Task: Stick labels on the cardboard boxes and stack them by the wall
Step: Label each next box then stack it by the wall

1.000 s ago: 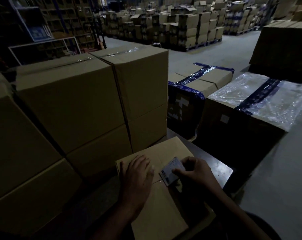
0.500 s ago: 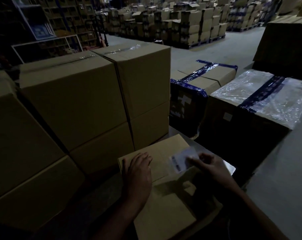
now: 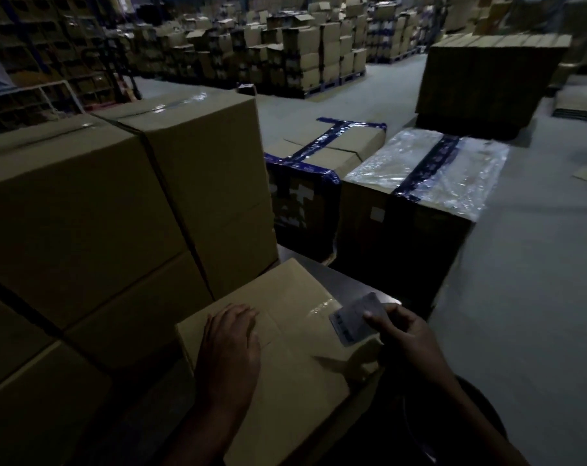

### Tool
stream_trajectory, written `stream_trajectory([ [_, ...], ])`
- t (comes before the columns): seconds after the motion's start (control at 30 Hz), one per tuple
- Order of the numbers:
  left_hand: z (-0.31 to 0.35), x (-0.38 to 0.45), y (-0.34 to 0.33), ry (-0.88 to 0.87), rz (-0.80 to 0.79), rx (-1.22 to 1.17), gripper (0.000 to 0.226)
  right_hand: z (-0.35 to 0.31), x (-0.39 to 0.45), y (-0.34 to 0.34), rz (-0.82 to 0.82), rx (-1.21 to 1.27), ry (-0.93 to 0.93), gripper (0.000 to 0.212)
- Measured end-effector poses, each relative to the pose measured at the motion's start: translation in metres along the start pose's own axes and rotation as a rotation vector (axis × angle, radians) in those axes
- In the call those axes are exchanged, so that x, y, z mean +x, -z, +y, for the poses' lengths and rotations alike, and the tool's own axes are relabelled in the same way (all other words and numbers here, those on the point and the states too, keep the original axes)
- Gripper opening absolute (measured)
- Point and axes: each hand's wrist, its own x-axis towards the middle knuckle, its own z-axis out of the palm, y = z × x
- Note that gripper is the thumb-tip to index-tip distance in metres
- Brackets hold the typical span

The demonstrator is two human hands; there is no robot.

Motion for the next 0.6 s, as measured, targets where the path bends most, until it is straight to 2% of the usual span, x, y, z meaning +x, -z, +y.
stream_trajectory([
  [0.1, 0.033, -0.007, -0.003, -0.107, -0.037, -0.136, 0.035, 0.013, -0.013, 0.03, 0.138, 0.079, -0.058, 0.003],
  [0.27, 0.106, -0.031, -0.026, -0.411, -0.067, -0.357, 0.033, 0.046, -0.046, 0.077, 0.381, 0.24, -0.231, 0.009],
  [0.4, 0.156, -0.057, -0.048, -0.592, -0.203, -0.447, 0.033, 0.086, -0.069, 0.113, 0.515, 0.3, -0.401, 0.022],
  [0.5, 0.176, -0.079, -0.071, -0.643, -0.329, -0.433, 0.033, 0.112, -0.083, 0.135, 0.599, 0.302, -0.494, 0.015],
  [0.6, 0.182, -0.102, -0.107, -0.589, -0.452, -0.485, 0.027, 0.134, -0.088, 0.154, 0.656, 0.319, -0.587, 0.01],
])
